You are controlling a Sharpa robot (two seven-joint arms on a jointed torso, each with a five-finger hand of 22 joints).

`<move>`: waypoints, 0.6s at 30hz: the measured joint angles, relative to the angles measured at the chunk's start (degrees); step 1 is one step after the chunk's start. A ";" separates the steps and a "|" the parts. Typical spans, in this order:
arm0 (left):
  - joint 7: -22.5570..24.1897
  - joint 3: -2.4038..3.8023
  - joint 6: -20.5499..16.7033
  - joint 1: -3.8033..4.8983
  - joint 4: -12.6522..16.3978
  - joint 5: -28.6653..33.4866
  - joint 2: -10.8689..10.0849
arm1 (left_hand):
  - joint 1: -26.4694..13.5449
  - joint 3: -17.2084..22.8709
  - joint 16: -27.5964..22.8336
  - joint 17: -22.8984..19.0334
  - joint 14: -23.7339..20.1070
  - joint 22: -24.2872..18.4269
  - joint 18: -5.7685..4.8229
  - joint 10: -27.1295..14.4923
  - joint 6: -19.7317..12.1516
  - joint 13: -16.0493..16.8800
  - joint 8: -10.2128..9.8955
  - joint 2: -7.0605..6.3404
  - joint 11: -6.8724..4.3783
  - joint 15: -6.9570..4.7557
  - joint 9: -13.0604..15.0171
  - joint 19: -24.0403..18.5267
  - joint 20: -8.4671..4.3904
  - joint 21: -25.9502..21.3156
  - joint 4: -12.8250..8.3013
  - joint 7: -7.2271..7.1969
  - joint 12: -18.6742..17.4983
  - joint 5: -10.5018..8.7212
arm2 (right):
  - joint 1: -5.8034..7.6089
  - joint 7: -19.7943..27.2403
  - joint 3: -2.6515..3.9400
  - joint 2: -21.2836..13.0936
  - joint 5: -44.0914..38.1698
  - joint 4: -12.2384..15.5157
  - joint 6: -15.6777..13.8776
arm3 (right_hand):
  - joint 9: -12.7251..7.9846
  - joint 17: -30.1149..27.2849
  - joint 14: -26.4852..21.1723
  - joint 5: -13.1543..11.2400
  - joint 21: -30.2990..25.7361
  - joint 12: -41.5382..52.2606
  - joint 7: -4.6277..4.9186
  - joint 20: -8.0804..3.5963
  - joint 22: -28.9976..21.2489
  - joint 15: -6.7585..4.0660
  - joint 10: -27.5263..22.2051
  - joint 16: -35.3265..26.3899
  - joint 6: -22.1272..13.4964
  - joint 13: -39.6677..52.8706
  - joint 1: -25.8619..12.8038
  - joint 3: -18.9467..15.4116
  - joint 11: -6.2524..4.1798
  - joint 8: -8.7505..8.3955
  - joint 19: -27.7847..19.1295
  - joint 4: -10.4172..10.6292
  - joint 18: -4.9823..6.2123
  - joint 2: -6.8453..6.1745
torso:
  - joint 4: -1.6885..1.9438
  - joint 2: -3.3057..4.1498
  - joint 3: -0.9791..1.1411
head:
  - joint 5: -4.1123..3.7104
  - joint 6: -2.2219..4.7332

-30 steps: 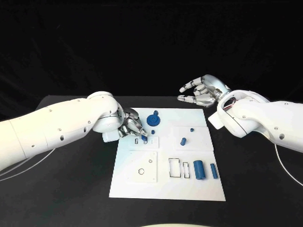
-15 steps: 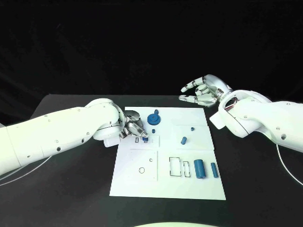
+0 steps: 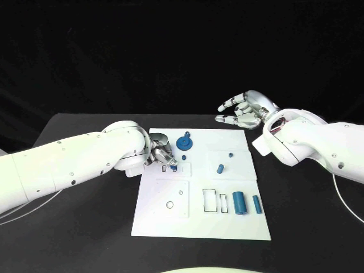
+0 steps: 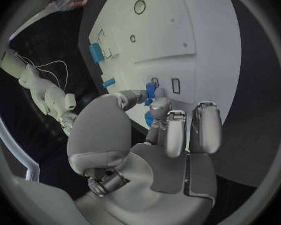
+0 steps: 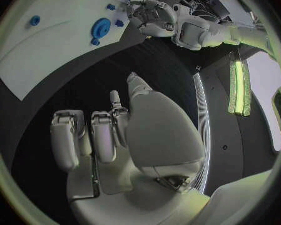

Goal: Assemble the parts on the task board

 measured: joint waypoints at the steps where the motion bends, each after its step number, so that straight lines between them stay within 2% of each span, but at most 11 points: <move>1: 0.00 0.00 0.01 0.00 -0.02 -0.07 0.01 | 0.00 0.00 0.00 0.00 0.00 0.00 0.00 0.00 0.00 0.00 0.00 0.00 0.00 0.00 0.00 0.00 0.00 0.00 0.00 0.00 0.00 0.00 | 0.00 -0.01 0.00 0.00 -0.03 0.00 0.00 | 0.00 0.00 0.00 0.00 0.00 0.00 0.00 0.00 0.00 0.00 0.00 0.00 0.00 0.00 0.00 0.00 0.00 0.00 0.00 0.00 0.00 0.00 | 0.01 0.00 0.00 | -0.01 0.00; 9: -0.25 0.03 0.54 0.01 -0.05 -0.13 0.04 | 0.01 0.00 0.00 -0.01 0.00 0.18 0.00 0.21 0.09 0.08 -0.06 0.01 -0.20 0.00 0.00 0.00 0.00 0.21 0.00 -0.09 0.00 0.00 | -0.07 -0.06 0.00 0.01 -0.19 -0.03 0.08 | 0.00 0.00 0.00 0.00 0.00 0.00 0.00 0.00 0.05 0.00 0.00 0.00 0.00 0.00 0.00 0.00 0.00 0.00 0.00 0.00 0.00 0.00 | 0.07 0.00 -0.02 | -0.13 -0.10; 18: -0.55 0.05 1.64 0.02 -0.18 -0.10 0.14 | 0.02 0.00 0.00 -0.01 0.00 0.17 0.01 0.21 0.11 0.08 -0.22 0.03 -0.20 0.00 0.00 0.00 0.00 0.21 0.00 -0.11 0.00 0.30 | -0.19 -0.10 0.00 0.03 -0.27 -0.08 0.15 | 0.00 0.01 0.00 0.00 0.00 0.00 0.15 0.00 0.04 0.00 0.00 0.00 -0.15 0.00 0.00 0.00 0.00 0.00 0.00 0.00 0.00 0.00 | 0.07 -0.09 -0.02 | 0.24 -0.12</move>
